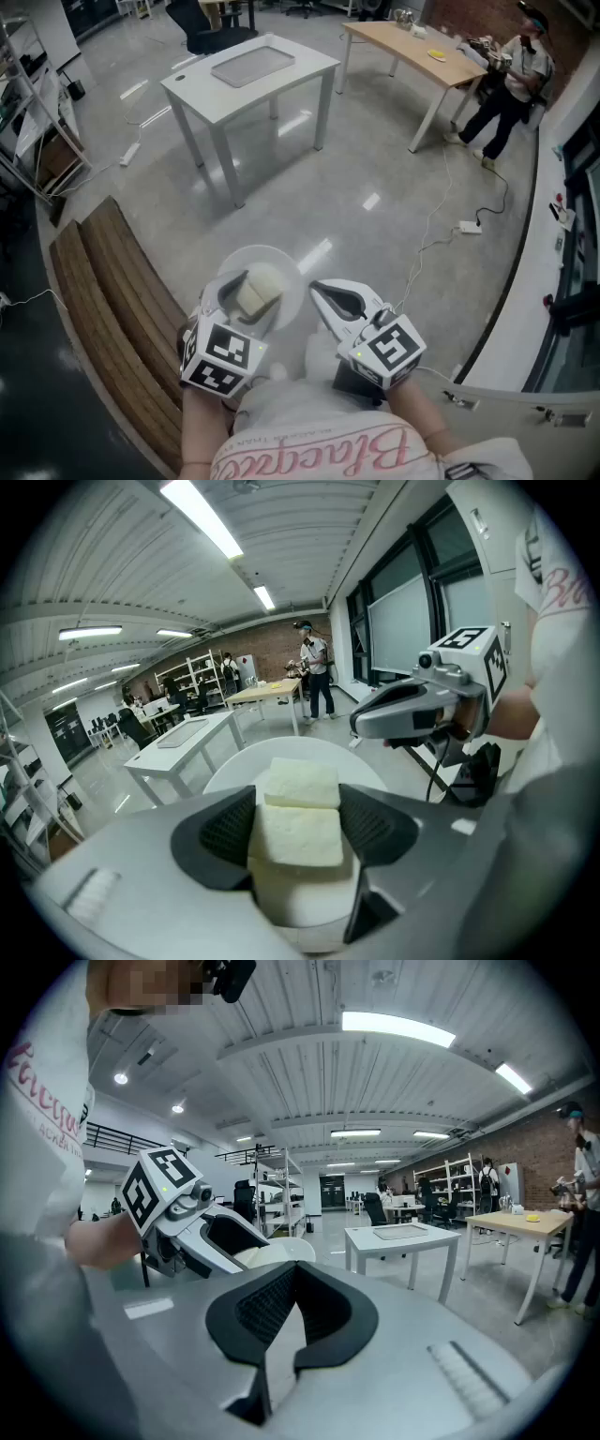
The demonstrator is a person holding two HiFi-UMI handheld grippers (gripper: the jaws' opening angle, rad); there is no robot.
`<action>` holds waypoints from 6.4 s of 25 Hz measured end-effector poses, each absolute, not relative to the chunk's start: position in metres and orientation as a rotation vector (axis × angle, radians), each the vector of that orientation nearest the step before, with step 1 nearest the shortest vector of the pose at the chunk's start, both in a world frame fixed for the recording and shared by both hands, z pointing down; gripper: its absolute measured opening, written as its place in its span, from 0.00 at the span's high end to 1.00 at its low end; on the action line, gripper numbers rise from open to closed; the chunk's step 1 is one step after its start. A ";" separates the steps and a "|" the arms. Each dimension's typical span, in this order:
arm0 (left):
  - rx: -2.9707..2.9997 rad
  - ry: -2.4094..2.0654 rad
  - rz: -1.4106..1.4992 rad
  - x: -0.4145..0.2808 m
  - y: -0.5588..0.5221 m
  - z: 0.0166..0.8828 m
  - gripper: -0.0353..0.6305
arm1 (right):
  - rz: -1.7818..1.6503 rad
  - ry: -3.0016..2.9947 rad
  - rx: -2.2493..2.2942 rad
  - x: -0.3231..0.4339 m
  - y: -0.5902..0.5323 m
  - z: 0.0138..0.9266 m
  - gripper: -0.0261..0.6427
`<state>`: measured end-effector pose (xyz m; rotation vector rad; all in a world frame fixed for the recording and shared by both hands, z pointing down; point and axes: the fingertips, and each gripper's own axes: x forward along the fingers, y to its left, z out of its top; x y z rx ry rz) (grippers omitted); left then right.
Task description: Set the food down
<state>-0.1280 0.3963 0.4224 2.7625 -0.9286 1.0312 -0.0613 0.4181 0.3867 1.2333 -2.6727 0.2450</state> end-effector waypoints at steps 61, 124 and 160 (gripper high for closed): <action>2.800 -0.988 0.943 -0.016 0.027 0.400 0.53 | 0.292 -2.774 1.167 0.038 0.060 0.364 0.96; 2.522 -1.306 0.935 -0.035 -0.409 0.443 0.53 | 0.290 -2.831 0.825 0.025 -0.367 0.380 0.96; 2.285 -1.217 0.983 -0.053 -0.531 0.612 0.53 | 0.303 -2.772 0.722 0.010 -0.445 0.405 0.96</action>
